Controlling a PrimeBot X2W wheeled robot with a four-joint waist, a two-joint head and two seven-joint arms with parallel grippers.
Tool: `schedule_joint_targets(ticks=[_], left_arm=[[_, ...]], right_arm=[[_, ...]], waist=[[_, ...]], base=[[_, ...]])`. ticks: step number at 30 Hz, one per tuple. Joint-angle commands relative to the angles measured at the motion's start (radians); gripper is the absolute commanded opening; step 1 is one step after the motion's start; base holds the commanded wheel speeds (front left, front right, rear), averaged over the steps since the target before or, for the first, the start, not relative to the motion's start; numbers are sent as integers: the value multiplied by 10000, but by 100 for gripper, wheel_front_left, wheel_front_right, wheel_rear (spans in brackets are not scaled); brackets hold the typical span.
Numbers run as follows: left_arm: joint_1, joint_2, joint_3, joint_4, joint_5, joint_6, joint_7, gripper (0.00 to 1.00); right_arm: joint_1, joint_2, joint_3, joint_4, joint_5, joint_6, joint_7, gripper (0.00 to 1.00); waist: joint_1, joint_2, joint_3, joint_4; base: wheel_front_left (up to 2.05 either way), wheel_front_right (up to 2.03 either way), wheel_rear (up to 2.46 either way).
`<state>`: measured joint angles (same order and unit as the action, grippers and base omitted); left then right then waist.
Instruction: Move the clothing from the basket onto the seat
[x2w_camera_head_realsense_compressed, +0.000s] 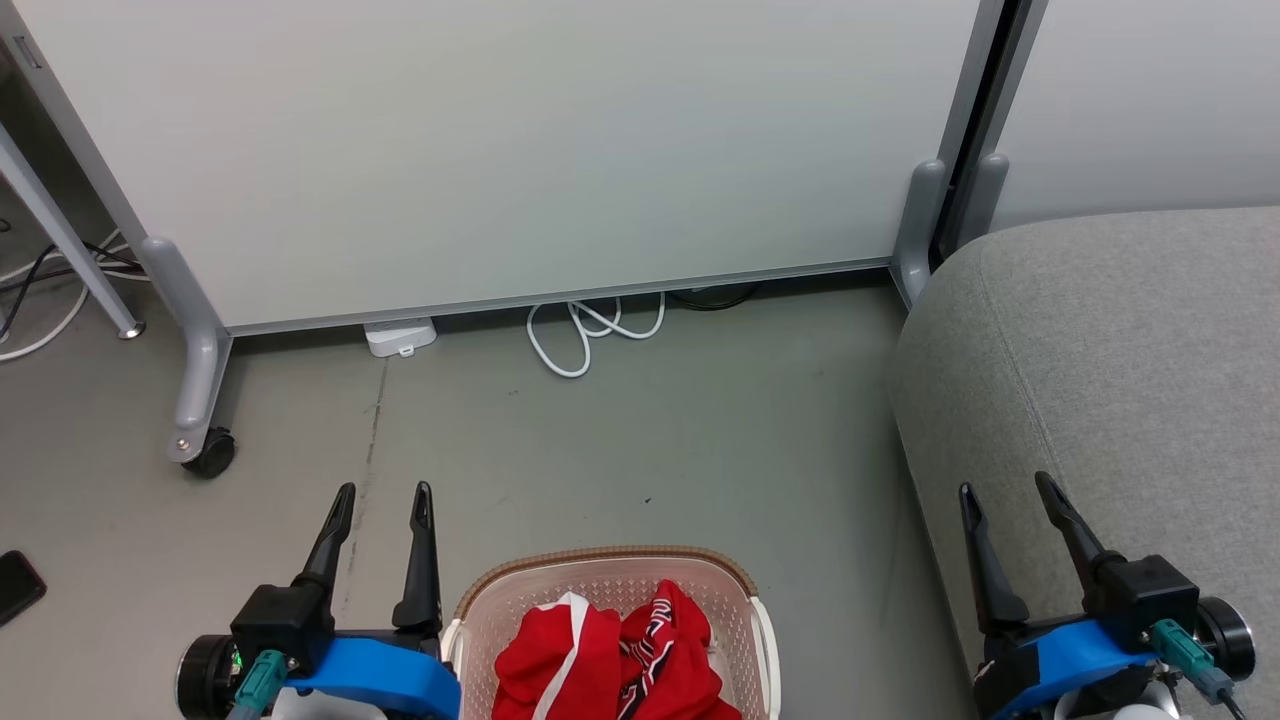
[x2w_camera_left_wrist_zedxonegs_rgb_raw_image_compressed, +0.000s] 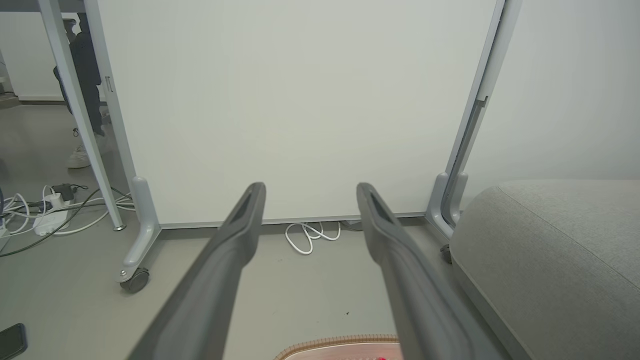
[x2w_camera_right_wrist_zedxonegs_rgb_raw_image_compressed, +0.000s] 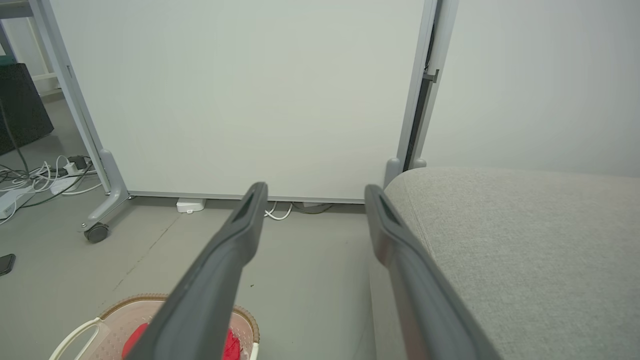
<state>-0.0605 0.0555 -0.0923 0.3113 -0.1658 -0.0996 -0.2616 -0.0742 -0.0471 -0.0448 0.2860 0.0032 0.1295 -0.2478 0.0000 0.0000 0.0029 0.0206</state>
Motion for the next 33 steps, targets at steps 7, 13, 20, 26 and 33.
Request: schedule_joint_targets(ticks=[7, 13, 20, 26, 33], left_arm=[[-23, -12, 69, 21, -5, -24, -52, 100], [28, -16, 165, 325, -105, -21, -50, 100], [-266, -15, 331, 1112, -226, -25, -50, 100], [-743, 132, 365, 2209, -273, -91, -43, 100], [-1500, 369, 380, 3725, -204, -50, -43, 100]], right_arm=[[-113, -59, 77, 33, 25, 22, -16, 100], [-264, -57, 473, -73, 112, 22, -11, 100], [-632, -51, 1204, -275, 368, 20, -54, 100], [-1097, -48, 1687, -480, 652, 16, -108, 100], [-1643, -45, 2228, -601, 1061, 14, -169, 100]], waist=[[0, 0, 17, -56], [0, 0, 341, -480], [0, 0, 1225, -1333], [0, 0, 2289, -2221], [0, 0, 3560, -3174]], base=[[0, 0, 0], [0, 0, 0], [0, 0, 0], [0, 0, 0], [0, 0, 0]])
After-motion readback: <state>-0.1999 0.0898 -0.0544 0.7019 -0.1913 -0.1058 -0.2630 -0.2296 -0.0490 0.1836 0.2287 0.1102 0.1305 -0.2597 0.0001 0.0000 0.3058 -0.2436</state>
